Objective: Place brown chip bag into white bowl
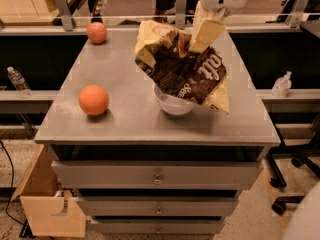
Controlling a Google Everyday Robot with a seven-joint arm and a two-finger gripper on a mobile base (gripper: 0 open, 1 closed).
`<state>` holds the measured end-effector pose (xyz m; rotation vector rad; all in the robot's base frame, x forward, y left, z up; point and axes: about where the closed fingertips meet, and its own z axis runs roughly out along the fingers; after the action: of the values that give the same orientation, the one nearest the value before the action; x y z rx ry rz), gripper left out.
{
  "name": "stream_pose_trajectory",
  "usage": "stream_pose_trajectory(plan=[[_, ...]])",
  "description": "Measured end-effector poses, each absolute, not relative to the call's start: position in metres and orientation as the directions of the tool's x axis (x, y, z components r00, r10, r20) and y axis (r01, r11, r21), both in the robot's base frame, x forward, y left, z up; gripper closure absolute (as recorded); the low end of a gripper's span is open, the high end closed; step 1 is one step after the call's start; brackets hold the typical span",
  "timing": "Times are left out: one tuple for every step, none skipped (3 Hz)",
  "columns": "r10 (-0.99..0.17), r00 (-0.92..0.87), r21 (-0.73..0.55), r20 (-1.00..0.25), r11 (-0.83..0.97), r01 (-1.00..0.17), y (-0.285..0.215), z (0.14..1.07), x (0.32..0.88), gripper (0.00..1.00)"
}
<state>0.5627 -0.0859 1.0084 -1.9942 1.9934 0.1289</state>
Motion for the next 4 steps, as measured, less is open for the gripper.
stream_pose_trajectory(plan=[[-0.959,0.013,-0.137,-0.285,0.027,-0.990,-0.085,1.001,0.558,0.86],[-0.954,0.017,-0.170,-0.300,0.036,-0.985,-0.081,1.003,0.566,0.62],[-0.950,0.021,-0.192,-0.311,0.041,-0.981,-0.077,1.005,0.572,0.39],[-0.947,0.024,-0.209,-0.319,0.046,-0.977,-0.075,1.006,0.576,0.15]])
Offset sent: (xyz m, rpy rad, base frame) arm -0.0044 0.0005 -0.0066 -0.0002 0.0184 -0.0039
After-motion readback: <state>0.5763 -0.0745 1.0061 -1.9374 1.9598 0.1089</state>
